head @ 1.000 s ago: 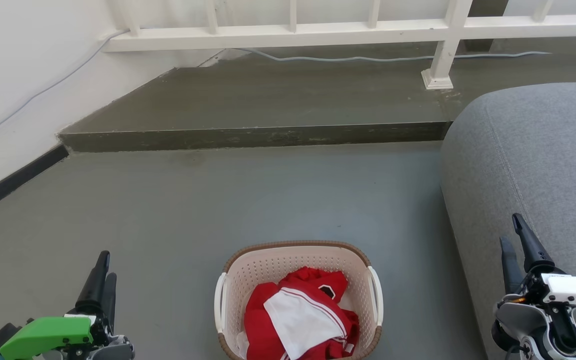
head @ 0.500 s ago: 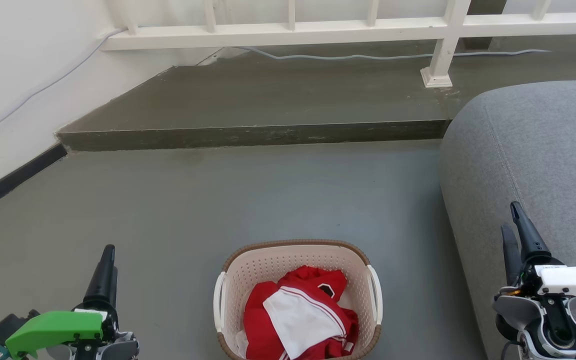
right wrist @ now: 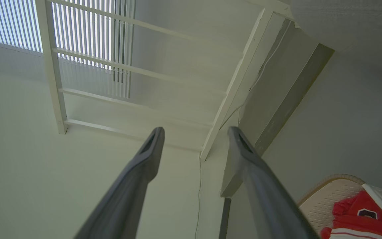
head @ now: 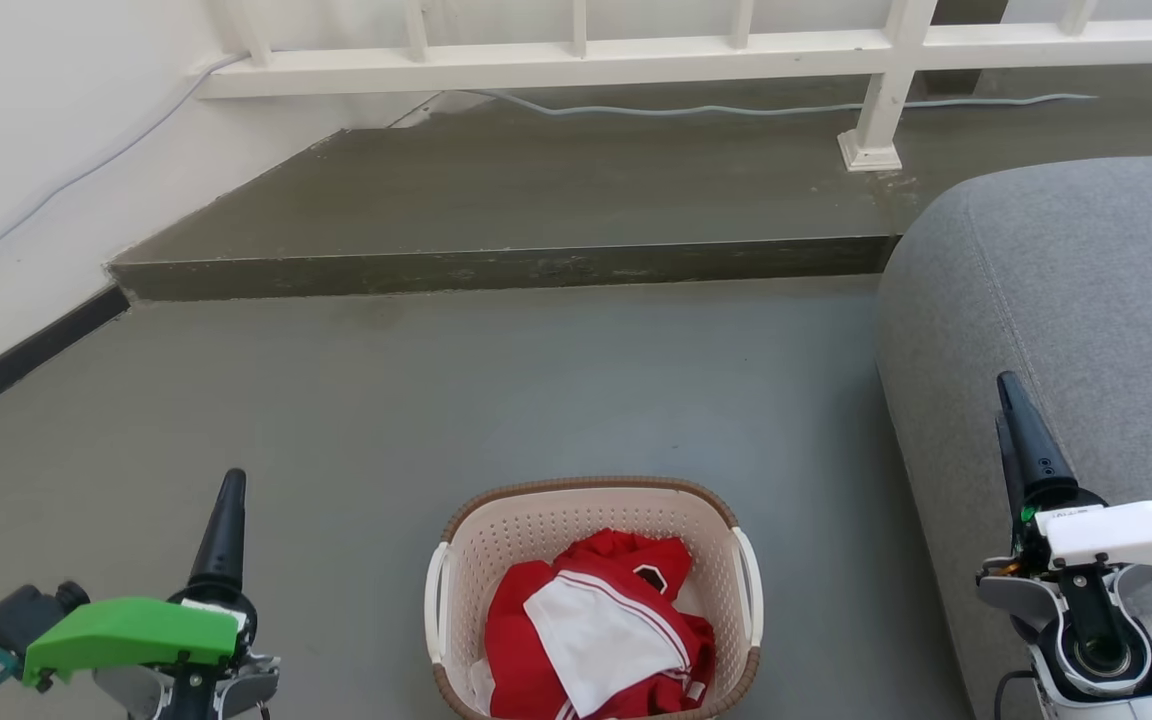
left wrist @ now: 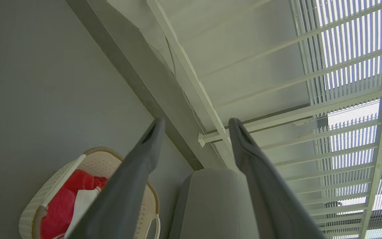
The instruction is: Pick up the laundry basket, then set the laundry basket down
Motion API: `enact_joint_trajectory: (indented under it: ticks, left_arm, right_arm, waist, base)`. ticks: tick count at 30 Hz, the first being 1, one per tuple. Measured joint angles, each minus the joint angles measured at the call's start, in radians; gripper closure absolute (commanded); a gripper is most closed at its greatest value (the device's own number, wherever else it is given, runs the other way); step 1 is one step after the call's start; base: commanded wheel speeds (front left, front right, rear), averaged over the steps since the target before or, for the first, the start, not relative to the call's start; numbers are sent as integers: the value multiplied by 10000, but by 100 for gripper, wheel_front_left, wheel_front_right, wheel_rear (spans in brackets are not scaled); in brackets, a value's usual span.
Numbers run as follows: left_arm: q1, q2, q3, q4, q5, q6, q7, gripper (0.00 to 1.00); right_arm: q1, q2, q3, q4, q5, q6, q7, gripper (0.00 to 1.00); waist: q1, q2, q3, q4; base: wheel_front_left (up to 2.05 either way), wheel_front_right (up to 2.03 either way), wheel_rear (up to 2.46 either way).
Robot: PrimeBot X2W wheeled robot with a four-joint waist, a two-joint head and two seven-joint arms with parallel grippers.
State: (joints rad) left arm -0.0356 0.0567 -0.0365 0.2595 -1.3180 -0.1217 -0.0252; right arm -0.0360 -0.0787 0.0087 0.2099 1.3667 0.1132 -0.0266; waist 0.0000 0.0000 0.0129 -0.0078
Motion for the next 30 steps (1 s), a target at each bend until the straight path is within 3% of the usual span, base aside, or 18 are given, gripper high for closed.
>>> enact_joint_trajectory:
  ticks: [19, 30]
  left_arm:
    - [-214, 257, -637, -422, 4251, 98, -658, 0]
    - [-271, 215, -918, -612, 6021, 261, -1053, 0]
  right_arm:
    - [-233, -491, 648, -71, -3346, 6, -671, 0]
    - [-395, -579, 957, -94, -5248, -100, -1051, 0]
  waist:
    - [0, 0, 70, -82]
    - [-1, 0, 53, -102]
  base:
    - [0, 0, 0]
    - [0, 0, 0]
